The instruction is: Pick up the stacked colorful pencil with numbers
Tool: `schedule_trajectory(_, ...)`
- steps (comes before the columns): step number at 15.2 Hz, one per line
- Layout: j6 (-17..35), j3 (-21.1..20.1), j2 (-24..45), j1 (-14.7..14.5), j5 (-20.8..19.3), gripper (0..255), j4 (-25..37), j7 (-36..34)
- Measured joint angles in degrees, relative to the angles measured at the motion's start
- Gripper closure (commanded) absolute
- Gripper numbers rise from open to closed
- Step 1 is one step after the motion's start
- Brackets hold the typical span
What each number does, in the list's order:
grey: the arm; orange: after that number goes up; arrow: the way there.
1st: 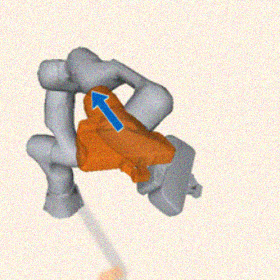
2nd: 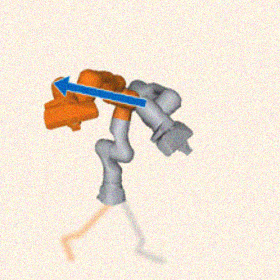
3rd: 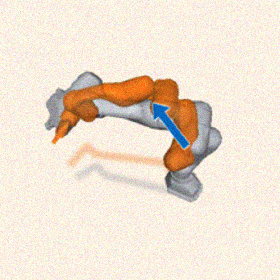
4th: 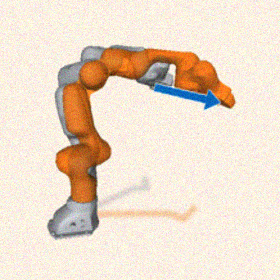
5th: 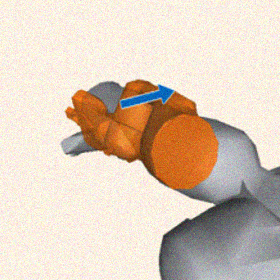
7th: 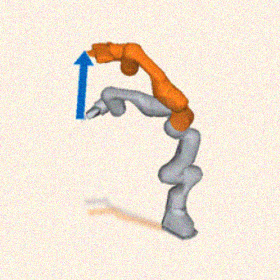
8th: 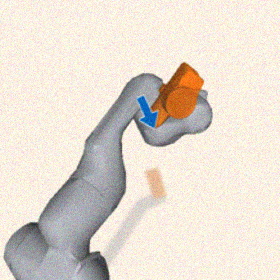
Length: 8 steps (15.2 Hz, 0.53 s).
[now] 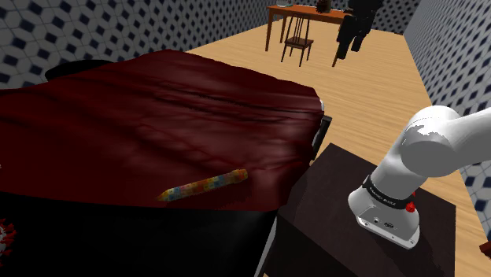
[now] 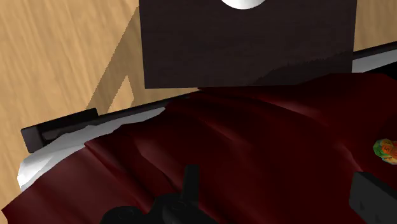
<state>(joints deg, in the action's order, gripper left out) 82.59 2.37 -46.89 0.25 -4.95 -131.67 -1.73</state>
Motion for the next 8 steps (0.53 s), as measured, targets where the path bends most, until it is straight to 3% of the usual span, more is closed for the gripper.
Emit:
schedule_trajectory(3, 1.90, -0.28, 1.17, -0.83, 0.33, 0, -0.79, 0.68)
schedule_trajectory(8, 9.60, -1.71, 7.20, -4.15, 1.73, 0, -2.54, 3.17)
